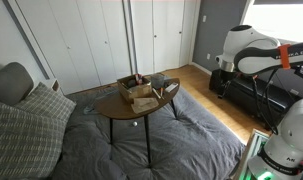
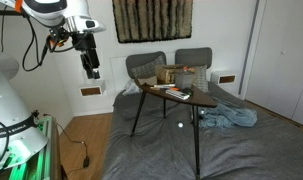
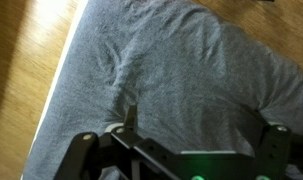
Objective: Pick up two sheets of brown paper and place them into the gray bin on the table
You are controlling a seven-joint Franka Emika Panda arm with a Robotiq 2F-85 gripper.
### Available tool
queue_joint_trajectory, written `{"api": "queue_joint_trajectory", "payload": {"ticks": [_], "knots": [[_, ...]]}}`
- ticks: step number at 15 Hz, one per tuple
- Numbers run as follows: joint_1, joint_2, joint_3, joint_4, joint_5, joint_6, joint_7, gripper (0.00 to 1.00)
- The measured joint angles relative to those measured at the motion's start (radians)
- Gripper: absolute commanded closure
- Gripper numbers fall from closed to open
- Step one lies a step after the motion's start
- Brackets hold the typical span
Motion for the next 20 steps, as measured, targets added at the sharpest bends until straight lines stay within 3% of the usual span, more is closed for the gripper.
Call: {"api": "queue_joint_trajectory", "payload": {"ticks": [9,15,18,20], "knots": [[0.016,0.000,0.005,0.019,0.000,0.000,0.000,0.00],[0.180,0.033,0.126,0.132,0.011,-0.001,0.024,0.00],[0.229,0.126,0.182,0.217,0.014,0.040,0.063,0.00],[0.240,0.204,0.180,0.273,0.036,0.096,0.067,0.00]]}}
